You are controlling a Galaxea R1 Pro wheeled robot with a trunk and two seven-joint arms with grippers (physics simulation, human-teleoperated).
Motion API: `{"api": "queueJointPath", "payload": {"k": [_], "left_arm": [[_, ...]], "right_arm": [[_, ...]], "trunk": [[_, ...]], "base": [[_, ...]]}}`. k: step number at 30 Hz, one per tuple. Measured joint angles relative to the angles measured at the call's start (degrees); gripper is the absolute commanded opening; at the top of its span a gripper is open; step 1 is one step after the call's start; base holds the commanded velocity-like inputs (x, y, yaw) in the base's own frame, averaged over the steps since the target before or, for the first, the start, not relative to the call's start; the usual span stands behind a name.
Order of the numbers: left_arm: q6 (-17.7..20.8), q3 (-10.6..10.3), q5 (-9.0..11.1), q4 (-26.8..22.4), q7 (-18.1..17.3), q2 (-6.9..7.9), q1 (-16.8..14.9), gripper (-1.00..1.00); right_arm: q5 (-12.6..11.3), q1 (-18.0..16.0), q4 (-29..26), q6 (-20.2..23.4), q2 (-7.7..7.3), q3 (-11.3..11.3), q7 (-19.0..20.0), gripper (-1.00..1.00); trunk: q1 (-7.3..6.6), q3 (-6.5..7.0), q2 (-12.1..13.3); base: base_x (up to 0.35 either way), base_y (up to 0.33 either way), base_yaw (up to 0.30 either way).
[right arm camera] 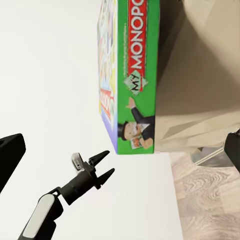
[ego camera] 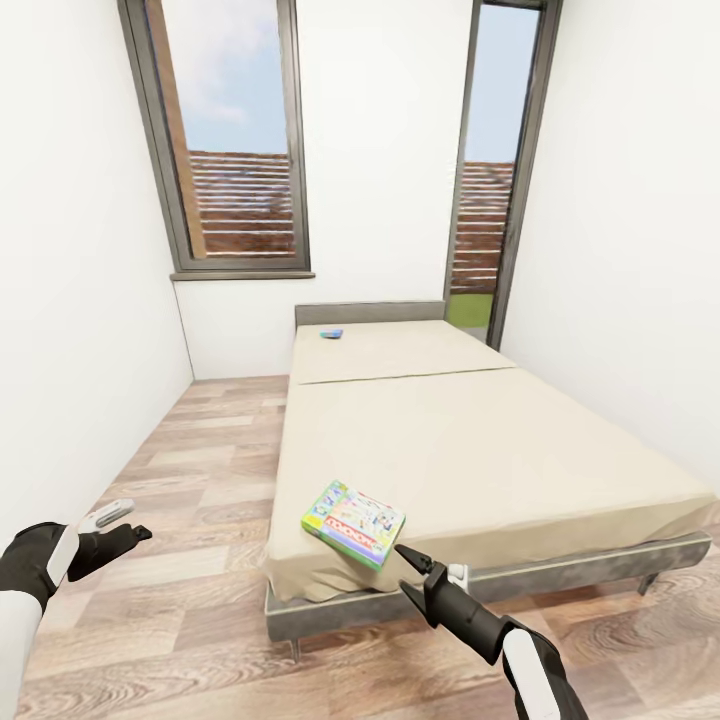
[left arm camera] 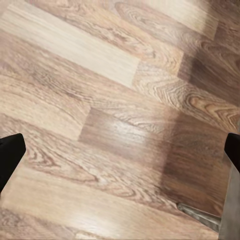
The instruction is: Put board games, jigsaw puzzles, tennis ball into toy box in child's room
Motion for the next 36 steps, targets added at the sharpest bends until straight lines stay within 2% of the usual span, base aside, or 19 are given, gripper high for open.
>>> {"api": "queueJointPath", "payload": {"k": [36], "left_arm": [[-0.01, 0.00, -0.04, 0.01, 0.00, 0.00, 0.00, 1.00]], "right_arm": [[0.01, 0.00, 0.01, 0.00, 0.00, 0.00, 0.06, 1.00]], "trunk": [[0.01, 0.00, 0.00]], "base": [[0.020, 0.023, 0.000]]}}
